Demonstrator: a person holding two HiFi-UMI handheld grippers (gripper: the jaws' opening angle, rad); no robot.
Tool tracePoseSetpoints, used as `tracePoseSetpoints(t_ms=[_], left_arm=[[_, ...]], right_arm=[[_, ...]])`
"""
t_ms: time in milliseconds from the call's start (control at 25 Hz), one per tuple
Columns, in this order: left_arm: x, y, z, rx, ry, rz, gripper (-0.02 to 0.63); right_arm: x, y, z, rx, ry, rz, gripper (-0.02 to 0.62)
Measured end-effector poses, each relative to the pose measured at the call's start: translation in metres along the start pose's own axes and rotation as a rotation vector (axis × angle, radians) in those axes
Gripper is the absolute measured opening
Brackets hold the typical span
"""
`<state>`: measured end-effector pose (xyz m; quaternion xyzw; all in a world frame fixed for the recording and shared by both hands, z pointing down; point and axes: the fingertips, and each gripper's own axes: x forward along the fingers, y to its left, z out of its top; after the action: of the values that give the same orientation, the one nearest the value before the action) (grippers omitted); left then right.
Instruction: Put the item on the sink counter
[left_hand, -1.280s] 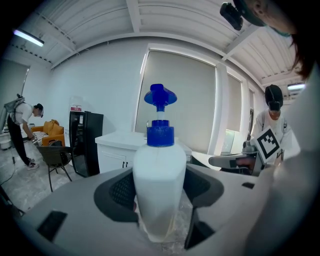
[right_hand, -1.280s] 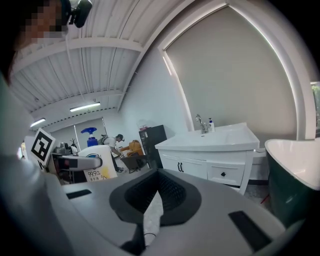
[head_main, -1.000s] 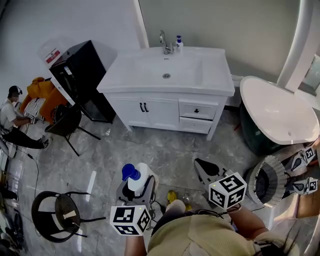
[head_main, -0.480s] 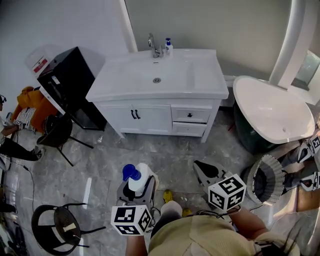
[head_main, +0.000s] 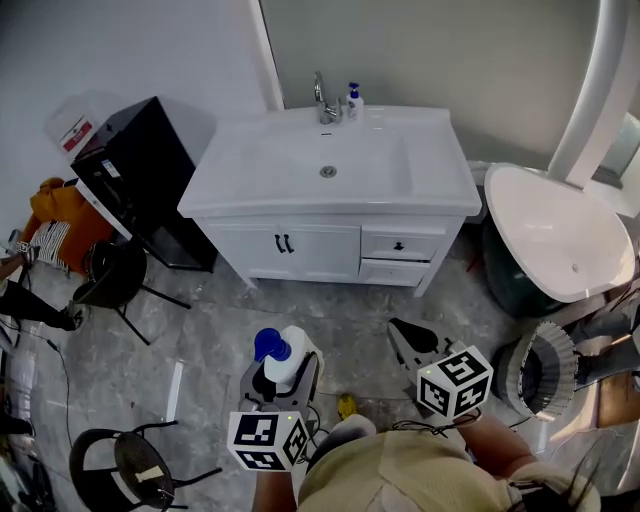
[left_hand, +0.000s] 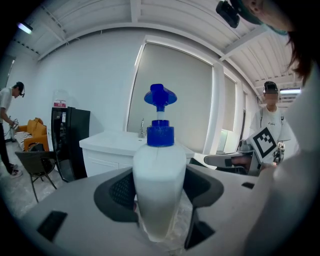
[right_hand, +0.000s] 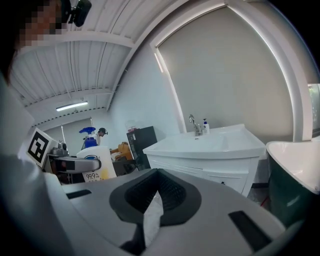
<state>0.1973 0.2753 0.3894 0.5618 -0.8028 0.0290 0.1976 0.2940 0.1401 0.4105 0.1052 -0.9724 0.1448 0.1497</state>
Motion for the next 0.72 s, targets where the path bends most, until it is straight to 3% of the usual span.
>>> tracePoseSetpoints(t_ms=[720], left_arm=[[0.034, 0.083, 0.015, 0.004, 0.036, -0.029, 0.295]], right_arm=[[0.096, 0.026, 0.02, -0.008, 0.028, 0.0, 0.021]])
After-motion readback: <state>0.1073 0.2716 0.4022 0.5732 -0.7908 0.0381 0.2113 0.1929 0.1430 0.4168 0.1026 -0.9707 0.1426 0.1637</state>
